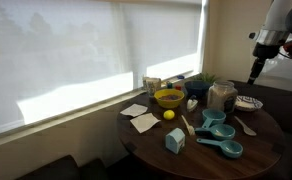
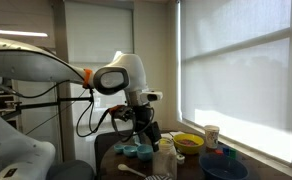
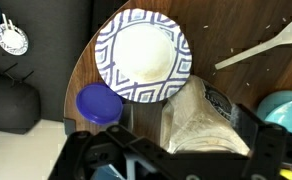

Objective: Pick up three pinches of sugar from the sugar jar and put each pinch into a different blue scoop of the three blue scoops on the table

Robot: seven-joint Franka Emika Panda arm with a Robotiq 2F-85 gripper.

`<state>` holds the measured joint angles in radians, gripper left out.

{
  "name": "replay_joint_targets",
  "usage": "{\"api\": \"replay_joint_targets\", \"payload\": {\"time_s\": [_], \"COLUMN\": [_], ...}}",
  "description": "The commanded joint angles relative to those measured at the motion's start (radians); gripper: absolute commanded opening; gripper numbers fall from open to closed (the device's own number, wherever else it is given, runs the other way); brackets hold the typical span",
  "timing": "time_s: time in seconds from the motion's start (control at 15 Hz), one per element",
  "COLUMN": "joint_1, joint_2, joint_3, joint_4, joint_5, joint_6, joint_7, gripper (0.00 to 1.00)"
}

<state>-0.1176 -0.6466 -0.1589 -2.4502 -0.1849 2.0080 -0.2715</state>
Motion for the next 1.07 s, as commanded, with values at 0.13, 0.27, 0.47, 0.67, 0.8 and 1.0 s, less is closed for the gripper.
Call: {"api": "replay_joint_targets", "payload": {"time_s": [0.13, 0.27, 0.47, 0.67, 0.8, 1.0], "joint_1": [0.021, 0.029, 0.05, 0.065, 0.078, 0.093], "joint_2": [0.0, 0.009, 0.024, 0.034, 0.046, 0.075], "joint_3": [-0.021, -0.032, -0.038, -0.028, -0.03, -0.035], "joint_4": [0.005, 0.011, 0.017, 0.026, 0.03, 0.037], "joint_5": [0.024, 0.052, 0.103, 0.134, 0.151, 0.174], "joint_6": [0.086, 0.151, 0.191, 0.183, 0.192, 0.218], "joint_7": [0.0, 0.003, -0.001, 0.008, 0.0, -0.008], "gripper": [1.0, 1.0, 1.0, 0.77, 0.66, 0.44]}}
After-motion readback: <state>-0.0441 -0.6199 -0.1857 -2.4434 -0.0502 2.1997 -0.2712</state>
